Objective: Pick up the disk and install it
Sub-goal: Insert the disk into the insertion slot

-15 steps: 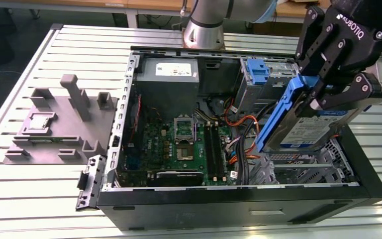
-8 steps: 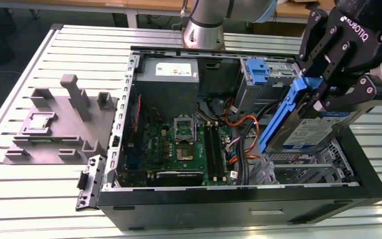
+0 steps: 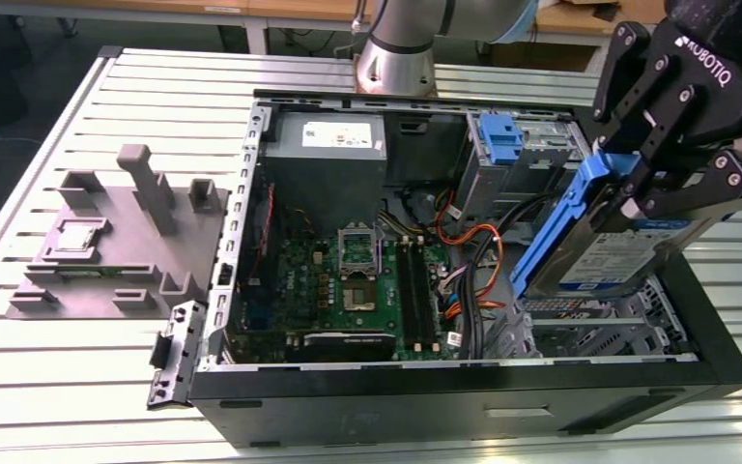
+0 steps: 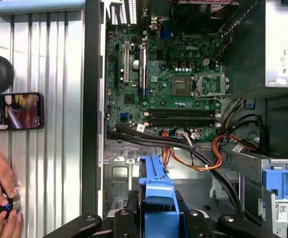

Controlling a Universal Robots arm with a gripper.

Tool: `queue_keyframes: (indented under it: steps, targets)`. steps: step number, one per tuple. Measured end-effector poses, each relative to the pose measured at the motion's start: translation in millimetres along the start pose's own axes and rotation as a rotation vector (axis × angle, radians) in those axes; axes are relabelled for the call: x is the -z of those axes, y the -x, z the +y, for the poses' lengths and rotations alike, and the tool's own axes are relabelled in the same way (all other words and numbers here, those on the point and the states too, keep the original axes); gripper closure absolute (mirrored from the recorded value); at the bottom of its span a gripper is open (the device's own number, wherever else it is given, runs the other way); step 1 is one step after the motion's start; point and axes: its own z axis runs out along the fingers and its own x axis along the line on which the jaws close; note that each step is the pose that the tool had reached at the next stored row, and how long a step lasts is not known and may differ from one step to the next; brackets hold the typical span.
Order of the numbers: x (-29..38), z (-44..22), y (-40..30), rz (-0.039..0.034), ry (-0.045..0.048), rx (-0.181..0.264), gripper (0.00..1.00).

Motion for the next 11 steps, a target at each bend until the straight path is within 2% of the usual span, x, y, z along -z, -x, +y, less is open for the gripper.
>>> queue_keyframes:
  steps: [11]
  targets:
    - [-3.9, -8.0, -2.3, 0.0003, 0.0, 0.0, 0.63]
